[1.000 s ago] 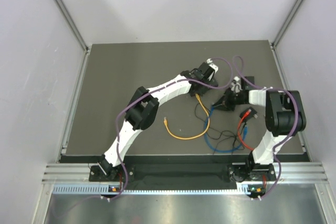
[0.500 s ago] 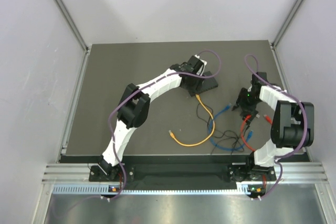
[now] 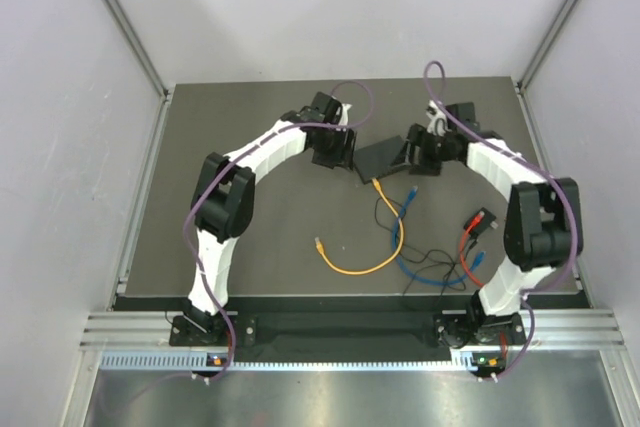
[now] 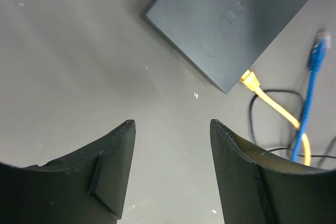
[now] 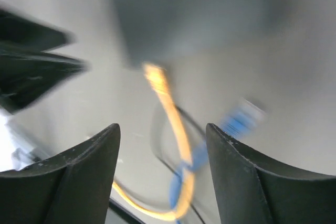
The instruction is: Pull the plug from the switch port
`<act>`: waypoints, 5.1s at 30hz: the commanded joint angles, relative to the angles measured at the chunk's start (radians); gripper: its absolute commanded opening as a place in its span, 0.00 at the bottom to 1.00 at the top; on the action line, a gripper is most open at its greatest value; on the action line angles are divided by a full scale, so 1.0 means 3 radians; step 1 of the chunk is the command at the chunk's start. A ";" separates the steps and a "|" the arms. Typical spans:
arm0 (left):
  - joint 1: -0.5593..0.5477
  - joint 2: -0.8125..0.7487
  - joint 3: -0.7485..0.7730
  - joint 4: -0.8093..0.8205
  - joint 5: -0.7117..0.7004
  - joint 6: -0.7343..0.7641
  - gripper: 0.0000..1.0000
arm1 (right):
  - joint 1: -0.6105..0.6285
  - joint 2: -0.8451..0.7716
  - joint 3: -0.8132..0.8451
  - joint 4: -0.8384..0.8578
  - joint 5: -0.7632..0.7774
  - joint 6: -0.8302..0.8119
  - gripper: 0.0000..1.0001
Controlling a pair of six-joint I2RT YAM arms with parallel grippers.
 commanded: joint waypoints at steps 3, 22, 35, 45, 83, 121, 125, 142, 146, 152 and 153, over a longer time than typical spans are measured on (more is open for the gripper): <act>0.0158 -0.0044 0.0101 0.0226 0.0447 -0.0332 0.64 | 0.0159 0.0466 0.0066 0.0981 -0.0899 0.0574 0.63; 0.0189 0.0279 0.0193 0.0359 0.0704 -0.0716 0.63 | 0.0174 0.0911 -0.0282 0.1631 -0.1048 0.0677 0.37; 0.0133 0.0499 0.0362 0.0313 0.0704 -0.0829 0.63 | 0.0169 0.1172 -0.0292 0.1779 -0.1084 0.0595 0.40; 0.0077 0.0575 0.0388 0.0272 0.0648 -0.0813 0.63 | 0.0164 0.1259 -0.0394 0.2055 -0.1023 0.0871 0.34; -0.0568 0.0156 0.0418 0.0011 -0.0983 0.0679 0.66 | 0.0164 0.1463 -0.0123 0.1565 -0.0956 0.1157 0.00; -0.0665 0.1041 0.1149 -0.0469 -0.1495 0.0245 0.64 | 0.0200 0.1376 -0.0230 0.0803 -0.0758 0.0467 0.00; -0.0655 0.1056 0.1150 -0.0459 -0.1413 0.0199 0.63 | 0.0210 0.1295 -0.0317 0.0828 -0.0655 0.0447 0.00; -0.0634 0.0342 0.0531 -0.0183 -0.1347 0.0168 0.64 | 0.0174 0.0773 -0.0471 0.0885 -0.0813 0.0641 0.00; -0.0619 0.0044 0.0342 -0.0152 -0.1250 0.0102 0.64 | 0.0164 0.0508 -0.0451 0.0538 -0.0640 0.0437 0.00; -0.0583 -0.0457 0.0143 -0.0152 -0.0984 -0.0138 0.64 | 0.0169 0.0185 -0.0445 0.0012 -0.0267 0.0227 0.01; -0.0573 -0.0528 0.0031 -0.0132 -0.0943 -0.0255 0.64 | 0.0174 0.0155 -0.0450 -0.0065 -0.0215 0.0207 0.02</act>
